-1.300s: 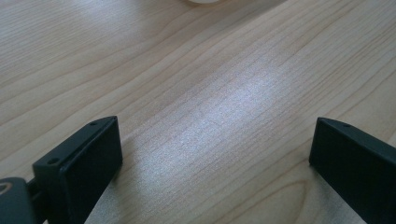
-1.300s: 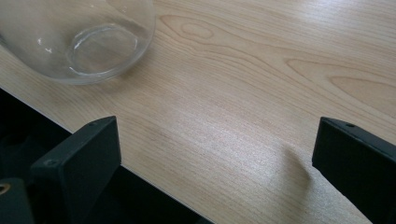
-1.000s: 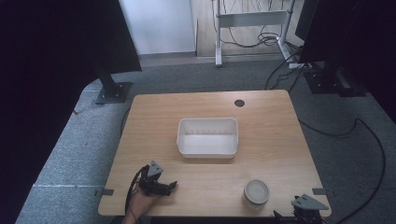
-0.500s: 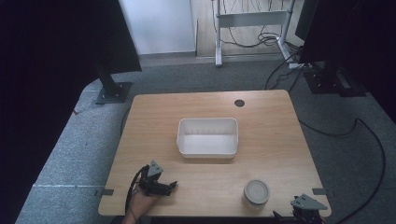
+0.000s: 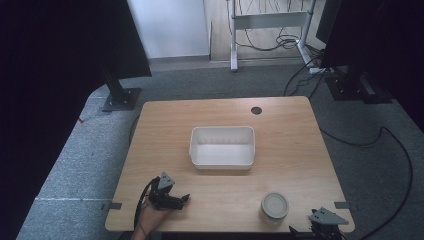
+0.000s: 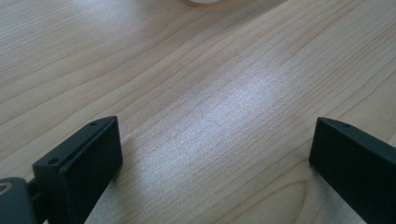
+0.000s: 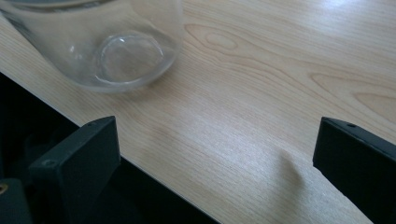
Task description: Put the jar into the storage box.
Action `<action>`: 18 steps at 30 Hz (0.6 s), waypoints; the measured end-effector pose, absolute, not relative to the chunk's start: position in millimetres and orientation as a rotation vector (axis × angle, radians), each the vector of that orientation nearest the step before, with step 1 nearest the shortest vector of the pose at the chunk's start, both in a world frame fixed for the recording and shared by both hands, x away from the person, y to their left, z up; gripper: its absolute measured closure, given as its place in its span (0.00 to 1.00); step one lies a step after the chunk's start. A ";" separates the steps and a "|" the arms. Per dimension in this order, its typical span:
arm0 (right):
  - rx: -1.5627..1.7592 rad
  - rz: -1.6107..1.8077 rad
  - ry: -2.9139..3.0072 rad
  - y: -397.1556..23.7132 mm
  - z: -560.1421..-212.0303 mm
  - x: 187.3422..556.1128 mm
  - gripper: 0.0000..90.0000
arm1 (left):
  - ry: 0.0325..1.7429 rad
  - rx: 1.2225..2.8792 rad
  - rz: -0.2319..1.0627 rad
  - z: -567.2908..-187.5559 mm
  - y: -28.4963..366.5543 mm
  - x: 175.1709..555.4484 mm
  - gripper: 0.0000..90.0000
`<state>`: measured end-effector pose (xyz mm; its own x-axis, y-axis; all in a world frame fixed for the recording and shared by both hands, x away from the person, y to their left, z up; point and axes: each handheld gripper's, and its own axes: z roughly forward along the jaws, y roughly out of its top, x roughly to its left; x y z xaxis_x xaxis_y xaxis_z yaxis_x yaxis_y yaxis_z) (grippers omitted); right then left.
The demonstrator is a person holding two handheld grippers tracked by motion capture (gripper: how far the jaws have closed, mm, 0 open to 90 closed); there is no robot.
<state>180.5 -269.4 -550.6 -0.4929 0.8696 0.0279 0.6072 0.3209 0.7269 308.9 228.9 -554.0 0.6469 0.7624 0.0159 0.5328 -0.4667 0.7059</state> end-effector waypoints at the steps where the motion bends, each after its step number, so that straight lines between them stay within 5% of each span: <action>1: 1.309 0.984 2.225 -268.9 -550.0 180.4 0.00 | 1.002 2.183 0.434 -554.0 228.9 308.9 0.02; 18: 1.252 1.046 2.224 -259.5 -540.1 180.6 0.00 | 1.002 2.183 0.434 -554.0 228.9 308.9 0.02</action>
